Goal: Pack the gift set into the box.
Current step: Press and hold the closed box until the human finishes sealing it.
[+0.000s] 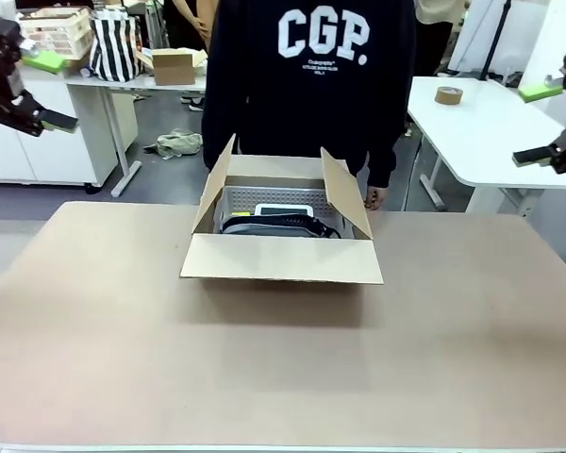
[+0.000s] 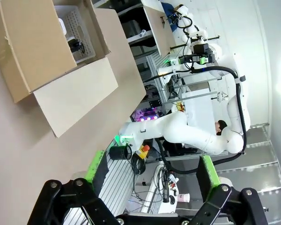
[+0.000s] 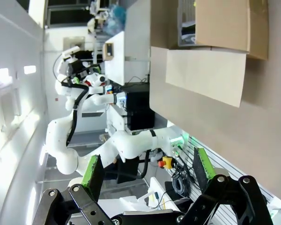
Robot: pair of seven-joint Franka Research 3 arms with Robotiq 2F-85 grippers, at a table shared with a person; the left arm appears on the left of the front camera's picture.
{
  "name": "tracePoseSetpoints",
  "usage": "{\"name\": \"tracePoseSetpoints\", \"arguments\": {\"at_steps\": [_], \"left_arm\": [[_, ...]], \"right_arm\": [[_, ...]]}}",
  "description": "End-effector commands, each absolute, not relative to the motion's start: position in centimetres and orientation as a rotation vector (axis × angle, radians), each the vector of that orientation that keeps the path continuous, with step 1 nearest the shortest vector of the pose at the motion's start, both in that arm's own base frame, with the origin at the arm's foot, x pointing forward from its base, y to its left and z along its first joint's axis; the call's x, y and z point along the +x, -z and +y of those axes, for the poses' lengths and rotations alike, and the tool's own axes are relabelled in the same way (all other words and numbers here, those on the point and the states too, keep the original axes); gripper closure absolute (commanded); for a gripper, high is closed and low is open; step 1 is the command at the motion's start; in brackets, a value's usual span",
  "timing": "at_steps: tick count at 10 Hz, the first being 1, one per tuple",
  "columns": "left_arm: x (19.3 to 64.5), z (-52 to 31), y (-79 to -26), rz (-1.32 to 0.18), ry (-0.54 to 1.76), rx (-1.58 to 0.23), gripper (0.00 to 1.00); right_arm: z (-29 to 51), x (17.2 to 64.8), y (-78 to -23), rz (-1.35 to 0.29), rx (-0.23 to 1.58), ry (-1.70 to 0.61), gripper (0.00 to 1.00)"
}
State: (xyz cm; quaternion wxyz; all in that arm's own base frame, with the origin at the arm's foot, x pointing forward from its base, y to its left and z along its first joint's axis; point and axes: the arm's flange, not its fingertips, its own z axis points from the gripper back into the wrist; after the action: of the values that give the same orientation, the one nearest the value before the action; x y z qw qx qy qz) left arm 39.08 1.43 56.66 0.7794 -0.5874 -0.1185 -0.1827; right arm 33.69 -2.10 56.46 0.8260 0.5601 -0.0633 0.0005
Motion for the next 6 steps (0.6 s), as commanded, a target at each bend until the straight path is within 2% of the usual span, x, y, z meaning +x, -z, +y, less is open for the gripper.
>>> {"name": "tracePoseSetpoints", "arguments": {"at_steps": [1, 6], "left_arm": [[38.84, 1.49, -56.68, -0.259, 0.408, -1.255, 0.00], [38.84, 1.49, -56.68, -0.259, 0.408, -1.255, 0.00]], "right_arm": [[-1.92, 33.84, -56.45, -0.166, 1.213, -0.021, 0.00], [-1.92, 33.84, -56.45, -0.166, 1.213, -0.021, 0.00]]}}
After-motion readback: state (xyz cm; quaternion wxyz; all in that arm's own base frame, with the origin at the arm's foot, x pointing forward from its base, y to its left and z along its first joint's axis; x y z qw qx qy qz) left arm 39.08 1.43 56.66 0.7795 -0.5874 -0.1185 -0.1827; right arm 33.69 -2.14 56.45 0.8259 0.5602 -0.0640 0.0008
